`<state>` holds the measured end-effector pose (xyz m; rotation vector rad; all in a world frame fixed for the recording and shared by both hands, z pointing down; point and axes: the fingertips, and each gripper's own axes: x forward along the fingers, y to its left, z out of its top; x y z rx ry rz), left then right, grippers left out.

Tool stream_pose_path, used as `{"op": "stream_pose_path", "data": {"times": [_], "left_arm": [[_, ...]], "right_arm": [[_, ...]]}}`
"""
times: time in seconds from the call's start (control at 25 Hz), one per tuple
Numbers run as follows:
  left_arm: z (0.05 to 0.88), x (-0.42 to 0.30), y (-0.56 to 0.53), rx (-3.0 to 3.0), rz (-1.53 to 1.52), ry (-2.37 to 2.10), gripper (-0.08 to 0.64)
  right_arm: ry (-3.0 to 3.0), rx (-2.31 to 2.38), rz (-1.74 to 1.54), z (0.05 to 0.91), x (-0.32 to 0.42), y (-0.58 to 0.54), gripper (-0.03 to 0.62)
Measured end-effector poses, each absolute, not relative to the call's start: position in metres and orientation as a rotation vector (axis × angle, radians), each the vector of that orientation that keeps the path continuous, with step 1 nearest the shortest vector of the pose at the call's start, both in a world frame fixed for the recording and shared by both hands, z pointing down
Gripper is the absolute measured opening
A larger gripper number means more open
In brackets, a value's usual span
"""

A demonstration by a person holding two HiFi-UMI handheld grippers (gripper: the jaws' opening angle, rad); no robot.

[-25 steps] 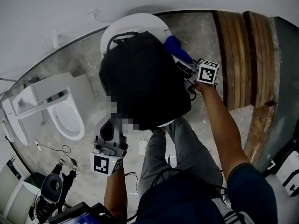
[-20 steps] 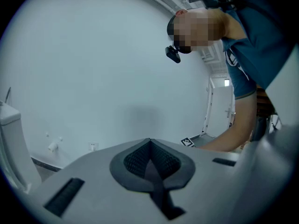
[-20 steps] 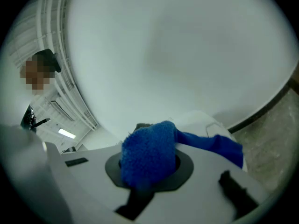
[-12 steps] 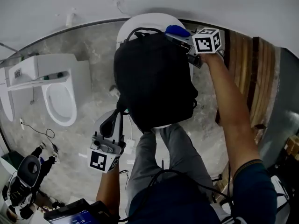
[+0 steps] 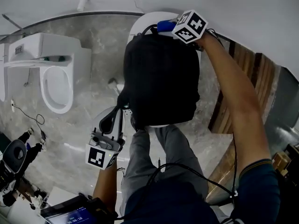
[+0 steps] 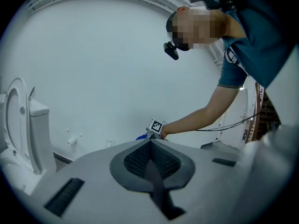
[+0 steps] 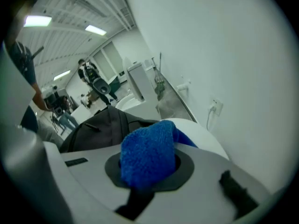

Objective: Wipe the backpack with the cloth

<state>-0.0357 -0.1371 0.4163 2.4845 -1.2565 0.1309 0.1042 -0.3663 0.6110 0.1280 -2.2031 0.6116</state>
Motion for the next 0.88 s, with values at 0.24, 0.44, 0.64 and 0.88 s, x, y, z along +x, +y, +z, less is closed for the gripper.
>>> {"op": "stream_pose_path", "data": {"times": [0.24,0.44,0.64,0.88], "left_arm": [[0.415,-0.041,-0.139,2.469,0.121,-1.282,0.003],[0.411,-0.057,-0.138,2.448,0.088,-1.318,0.003],[0.417,-0.07,-0.134,2.427,0.079,-1.33,0.003],[0.42,-0.072,-0.131,2.426,0.087,-1.322,0.003]], "right_arm": [[-2.241,0.134,0.544,0.628,0.063,-0.377,0.02],[-2.325,0.323,0.929,0.614,0.096,-0.405,0.02],[-2.269,0.272,0.9,0.622,0.083,-0.405,0.02],[-2.231,0.077,0.536,0.629,0.012,-0.378,0.02]]}}
